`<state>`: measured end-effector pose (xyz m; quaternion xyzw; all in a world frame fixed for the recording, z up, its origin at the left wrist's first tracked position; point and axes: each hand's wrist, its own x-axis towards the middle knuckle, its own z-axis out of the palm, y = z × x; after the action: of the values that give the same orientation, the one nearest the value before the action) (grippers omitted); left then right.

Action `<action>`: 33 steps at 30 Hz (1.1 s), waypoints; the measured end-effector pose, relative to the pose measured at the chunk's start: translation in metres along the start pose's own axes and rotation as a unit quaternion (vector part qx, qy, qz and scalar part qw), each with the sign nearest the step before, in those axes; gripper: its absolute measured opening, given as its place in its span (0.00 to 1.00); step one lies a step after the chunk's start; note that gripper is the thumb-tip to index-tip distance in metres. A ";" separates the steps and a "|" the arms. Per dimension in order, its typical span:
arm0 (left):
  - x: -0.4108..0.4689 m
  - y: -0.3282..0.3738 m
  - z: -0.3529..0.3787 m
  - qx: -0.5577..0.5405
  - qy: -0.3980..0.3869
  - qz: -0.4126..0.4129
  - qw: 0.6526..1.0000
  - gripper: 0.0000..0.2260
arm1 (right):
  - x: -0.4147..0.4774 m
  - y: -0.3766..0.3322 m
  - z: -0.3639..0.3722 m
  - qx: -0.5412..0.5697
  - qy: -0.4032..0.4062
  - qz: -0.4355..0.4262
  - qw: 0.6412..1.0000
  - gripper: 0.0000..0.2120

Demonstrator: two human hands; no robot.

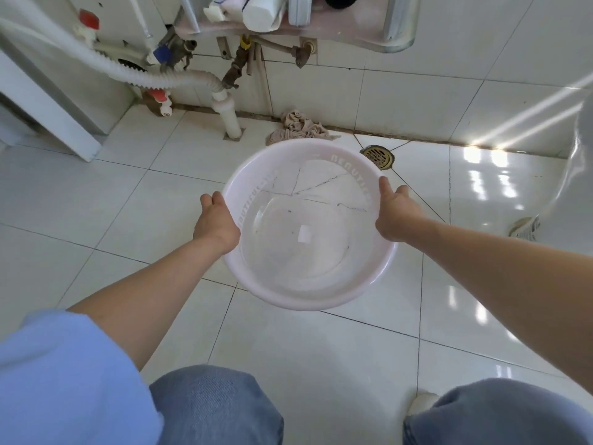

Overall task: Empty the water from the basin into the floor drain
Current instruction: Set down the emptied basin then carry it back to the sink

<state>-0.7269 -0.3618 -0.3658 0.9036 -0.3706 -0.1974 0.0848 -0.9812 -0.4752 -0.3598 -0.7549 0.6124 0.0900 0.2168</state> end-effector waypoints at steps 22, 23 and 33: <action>-0.165 0.013 -0.321 0.016 -0.040 -0.050 0.998 0.19 | -0.208 -0.125 -0.267 -0.021 -0.041 -0.010 0.999 0.32; -0.172 0.015 -0.337 0.015 -0.037 -0.049 0.998 0.19 | -0.217 -0.130 -0.281 -0.021 -0.038 -0.012 0.999 0.32; -0.235 0.030 -0.486 0.004 0.023 -0.076 0.997 0.22 | -0.298 -0.192 -0.398 -0.066 0.029 -0.058 0.996 0.30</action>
<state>-0.6939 -0.2140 0.1538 0.9338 -0.2998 -0.1808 0.0745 -0.9175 -0.3556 0.1561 -0.8043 0.5660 0.0953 0.1539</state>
